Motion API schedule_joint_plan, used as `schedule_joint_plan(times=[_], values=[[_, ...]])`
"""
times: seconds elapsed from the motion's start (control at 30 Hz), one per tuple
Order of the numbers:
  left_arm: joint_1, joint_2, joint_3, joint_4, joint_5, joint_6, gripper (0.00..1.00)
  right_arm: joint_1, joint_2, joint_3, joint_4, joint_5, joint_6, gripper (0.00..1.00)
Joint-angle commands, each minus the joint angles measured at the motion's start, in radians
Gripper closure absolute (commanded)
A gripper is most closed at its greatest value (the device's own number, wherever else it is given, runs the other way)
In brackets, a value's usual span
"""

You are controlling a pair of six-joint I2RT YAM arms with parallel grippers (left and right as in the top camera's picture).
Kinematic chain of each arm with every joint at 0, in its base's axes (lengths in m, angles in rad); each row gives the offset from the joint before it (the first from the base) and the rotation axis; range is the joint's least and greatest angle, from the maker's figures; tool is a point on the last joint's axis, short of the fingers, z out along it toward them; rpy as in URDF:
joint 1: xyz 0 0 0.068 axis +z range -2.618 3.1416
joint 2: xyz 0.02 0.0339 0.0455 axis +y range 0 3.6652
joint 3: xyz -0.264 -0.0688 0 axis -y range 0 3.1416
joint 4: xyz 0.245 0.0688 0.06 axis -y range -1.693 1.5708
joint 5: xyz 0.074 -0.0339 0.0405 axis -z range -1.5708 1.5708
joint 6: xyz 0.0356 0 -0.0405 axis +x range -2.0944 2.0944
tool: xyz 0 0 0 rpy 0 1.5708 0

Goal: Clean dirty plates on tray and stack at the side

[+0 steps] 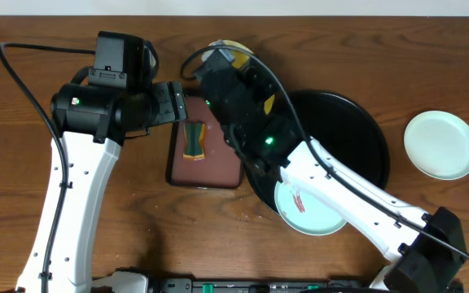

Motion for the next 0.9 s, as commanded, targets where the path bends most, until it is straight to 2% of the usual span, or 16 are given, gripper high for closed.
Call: schedule_joint_plan(times=[0.0, 0.77, 0.87], values=[[0.008, -0.007, 0.009, 0.000, -0.017, 0.003, 0.15, 0.015, 0.000, 0.016, 0.020, 0.040, -0.047, 0.99], [0.008, -0.007, 0.009, 0.000, -0.017, 0.003, 0.16, 0.016, 0.000, 0.016, 0.092, 0.063, -0.104, 0.99], [0.008, -0.007, 0.009, 0.000, -0.017, 0.003, 0.16, -0.004, 0.000, 0.016, 0.082, 0.023, -0.063, 0.99]])
